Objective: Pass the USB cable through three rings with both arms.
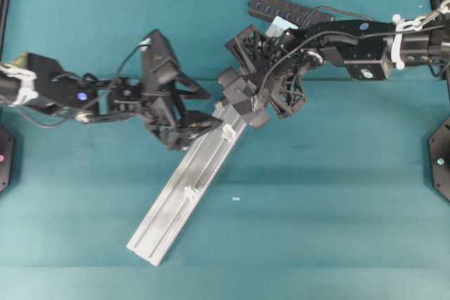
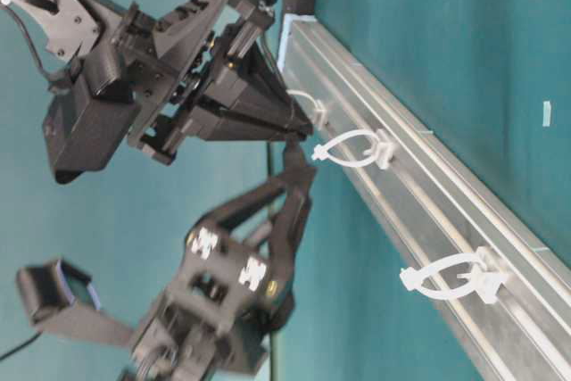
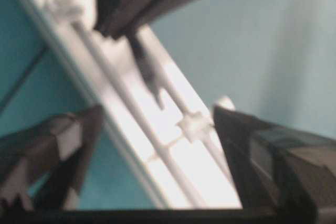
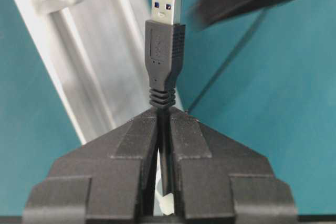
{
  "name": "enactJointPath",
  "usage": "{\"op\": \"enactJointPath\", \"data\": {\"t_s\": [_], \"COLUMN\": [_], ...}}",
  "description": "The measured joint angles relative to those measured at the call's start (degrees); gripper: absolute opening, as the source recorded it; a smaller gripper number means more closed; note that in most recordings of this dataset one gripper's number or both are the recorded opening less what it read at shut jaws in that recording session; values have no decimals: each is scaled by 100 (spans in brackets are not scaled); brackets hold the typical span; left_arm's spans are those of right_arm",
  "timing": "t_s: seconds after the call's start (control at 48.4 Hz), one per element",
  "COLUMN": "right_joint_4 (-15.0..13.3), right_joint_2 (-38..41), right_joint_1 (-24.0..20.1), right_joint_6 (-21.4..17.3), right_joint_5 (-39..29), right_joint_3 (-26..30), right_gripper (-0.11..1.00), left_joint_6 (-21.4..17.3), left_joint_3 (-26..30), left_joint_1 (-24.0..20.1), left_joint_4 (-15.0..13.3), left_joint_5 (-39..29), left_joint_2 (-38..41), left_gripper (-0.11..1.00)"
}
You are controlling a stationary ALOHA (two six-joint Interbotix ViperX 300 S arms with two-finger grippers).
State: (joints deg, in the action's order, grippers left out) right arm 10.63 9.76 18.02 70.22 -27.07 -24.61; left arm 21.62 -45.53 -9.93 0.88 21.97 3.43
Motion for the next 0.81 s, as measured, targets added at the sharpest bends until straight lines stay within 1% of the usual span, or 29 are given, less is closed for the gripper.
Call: {"op": "enactJointPath", "data": {"t_s": [0.062, 0.165, 0.393, 0.62, 0.806], "right_joint_4": [9, 0, 0, 0, -26], "right_joint_2": [0, -9, -53, -114, -141], "right_joint_1": [0, 0, 0, -18, -123], "right_joint_6": [53, 88, 141, 272, 563], "right_joint_5": [-26, -44, -35, -35, -35], "right_joint_3": [-18, -53, -185, -422, -519], "right_gripper": [8, 8, 8, 8, 8], "left_joint_6": [0, 0, 0, 9, 9], "left_joint_3": [-123, -360, -800, -1020, -1151], "left_joint_1": [0, 0, 9, 9, 26], "left_joint_4": [9, 9, 0, 9, 0], "left_joint_5": [-237, -571, -905, -1301, -1529], "left_joint_2": [-211, -633, -1503, -2294, -2689], "left_gripper": [94, 94, 94, 94, 94]}}
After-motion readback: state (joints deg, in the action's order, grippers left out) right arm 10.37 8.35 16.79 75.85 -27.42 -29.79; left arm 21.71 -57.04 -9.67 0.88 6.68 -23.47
